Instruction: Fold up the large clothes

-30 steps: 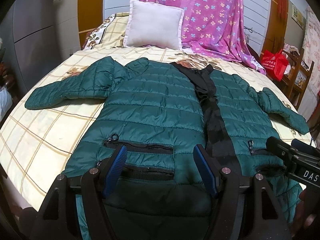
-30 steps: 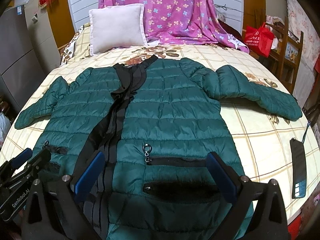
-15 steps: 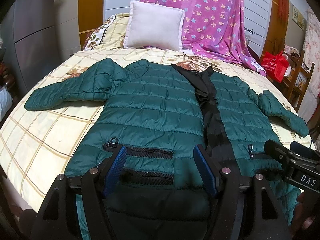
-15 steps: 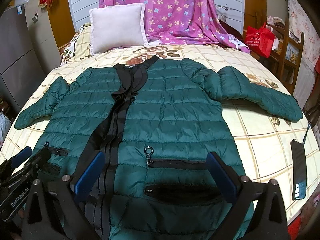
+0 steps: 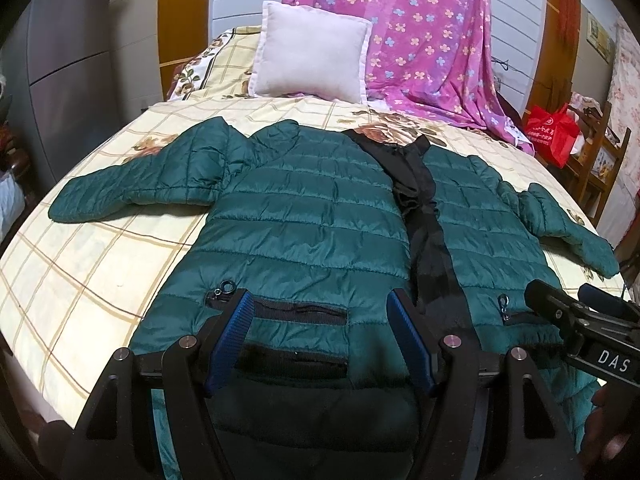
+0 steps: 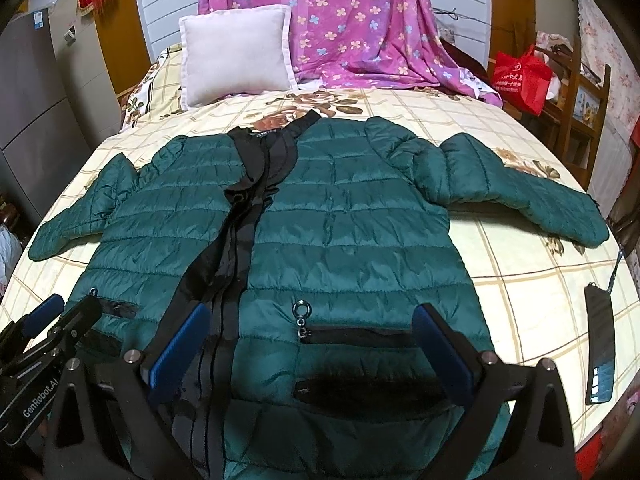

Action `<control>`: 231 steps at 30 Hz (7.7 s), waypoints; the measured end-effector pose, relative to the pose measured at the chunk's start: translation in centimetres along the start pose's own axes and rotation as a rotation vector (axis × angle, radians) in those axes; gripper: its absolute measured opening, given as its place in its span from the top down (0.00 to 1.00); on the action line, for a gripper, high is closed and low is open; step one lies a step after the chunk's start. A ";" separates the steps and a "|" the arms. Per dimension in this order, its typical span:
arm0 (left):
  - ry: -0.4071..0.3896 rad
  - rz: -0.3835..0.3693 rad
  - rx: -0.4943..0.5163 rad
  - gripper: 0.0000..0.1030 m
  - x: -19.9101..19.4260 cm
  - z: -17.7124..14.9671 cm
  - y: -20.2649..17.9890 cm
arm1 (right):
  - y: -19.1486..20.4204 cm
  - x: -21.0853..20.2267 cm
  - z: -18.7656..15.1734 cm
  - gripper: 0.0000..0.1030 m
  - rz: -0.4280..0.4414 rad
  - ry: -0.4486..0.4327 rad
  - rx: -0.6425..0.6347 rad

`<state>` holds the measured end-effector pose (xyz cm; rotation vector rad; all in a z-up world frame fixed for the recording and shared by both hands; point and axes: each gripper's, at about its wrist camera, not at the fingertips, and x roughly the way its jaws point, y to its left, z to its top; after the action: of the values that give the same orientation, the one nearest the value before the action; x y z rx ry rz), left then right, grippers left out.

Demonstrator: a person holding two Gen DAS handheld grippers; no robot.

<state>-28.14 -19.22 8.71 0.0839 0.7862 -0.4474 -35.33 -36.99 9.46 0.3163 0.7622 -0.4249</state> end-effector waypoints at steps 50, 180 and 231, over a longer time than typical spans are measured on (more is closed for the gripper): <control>-0.019 0.003 -0.038 0.53 1.6 4.3 1.1 | 1.0 1.8 4.9 0.00 -0.014 -0.017 -0.025; -0.196 -0.149 -0.142 1.00 3.4 14.9 4.6 | -2.6 7.2 7.2 0.00 -0.002 0.084 -0.009; 0.061 -0.094 -0.155 0.68 8.9 10.2 10.2 | -6.5 16.9 13.7 0.78 -0.061 0.031 0.027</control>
<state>-11.62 -15.58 8.80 -0.0840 0.8852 -0.4730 -19.40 -52.69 5.85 0.3263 0.7983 -0.4893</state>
